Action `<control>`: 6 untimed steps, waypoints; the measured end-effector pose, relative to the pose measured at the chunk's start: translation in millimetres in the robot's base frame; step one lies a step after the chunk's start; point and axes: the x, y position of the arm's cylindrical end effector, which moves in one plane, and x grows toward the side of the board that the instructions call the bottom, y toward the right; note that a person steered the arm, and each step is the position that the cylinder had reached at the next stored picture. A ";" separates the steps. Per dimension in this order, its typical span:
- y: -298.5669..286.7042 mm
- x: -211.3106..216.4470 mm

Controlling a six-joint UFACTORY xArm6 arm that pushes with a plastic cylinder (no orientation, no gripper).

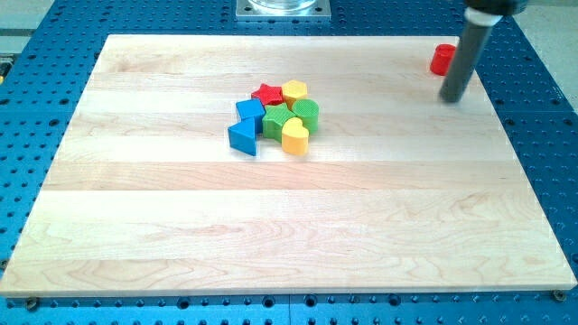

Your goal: Place the red circle into the green circle

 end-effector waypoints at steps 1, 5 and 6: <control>18.0 -51.5; -158.0 -68.9; -181.2 -9.6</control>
